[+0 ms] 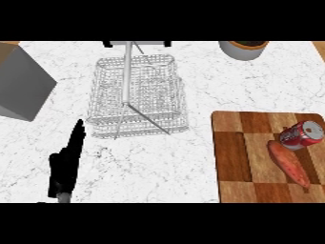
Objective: Pick the sweet potato from the cutting board and place it in the tiered basket
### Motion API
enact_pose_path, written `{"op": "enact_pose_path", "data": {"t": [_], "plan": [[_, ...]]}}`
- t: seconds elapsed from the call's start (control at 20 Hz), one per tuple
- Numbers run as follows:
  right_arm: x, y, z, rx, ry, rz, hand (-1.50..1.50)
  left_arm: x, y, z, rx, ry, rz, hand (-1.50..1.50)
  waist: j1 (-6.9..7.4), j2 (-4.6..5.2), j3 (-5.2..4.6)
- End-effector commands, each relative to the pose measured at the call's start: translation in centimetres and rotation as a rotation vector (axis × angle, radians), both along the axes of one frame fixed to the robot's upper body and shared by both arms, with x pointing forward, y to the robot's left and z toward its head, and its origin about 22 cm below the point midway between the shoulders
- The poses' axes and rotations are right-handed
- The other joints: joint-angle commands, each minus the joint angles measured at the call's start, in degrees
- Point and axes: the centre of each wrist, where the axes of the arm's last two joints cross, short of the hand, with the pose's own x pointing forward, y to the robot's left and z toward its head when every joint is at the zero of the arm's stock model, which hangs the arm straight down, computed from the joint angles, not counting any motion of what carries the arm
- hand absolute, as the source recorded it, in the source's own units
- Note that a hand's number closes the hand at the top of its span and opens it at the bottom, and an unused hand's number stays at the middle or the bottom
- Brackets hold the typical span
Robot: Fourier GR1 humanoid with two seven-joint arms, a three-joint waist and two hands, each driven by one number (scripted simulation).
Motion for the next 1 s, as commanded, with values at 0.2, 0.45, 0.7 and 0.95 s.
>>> {"op": "enact_pose_path", "data": {"t": [0.2,0.45,0.7,0.95], "plan": [[-1.2,0.4,6.7,-0.434,0.374,0.291,-1.5,-1.7,0.9,-1.2,0.01,0.069,0.031,0.0,-0.63,-0.07,-0.42],[-1.0,4.8,8.5,-0.697,0.441,0.304,-1.5,-1.3,0.9,-0.1,0.011,0.062,0.029,0.0,-0.24,-0.11,-0.35],[-2.1,8.7,8.9,-0.781,0.44,0.203,-1.5,-1.1,1.1,-0.5,0.013,0.07,0.024,0.0,-0.28,0.07,-0.26],[-3.4,11.7,7.3,-0.846,0.496,0.193,-1.5,-1.6,1.7,-0.2,0.015,0.069,0.02,0.0,0.08,0.12,-0.22]]}}
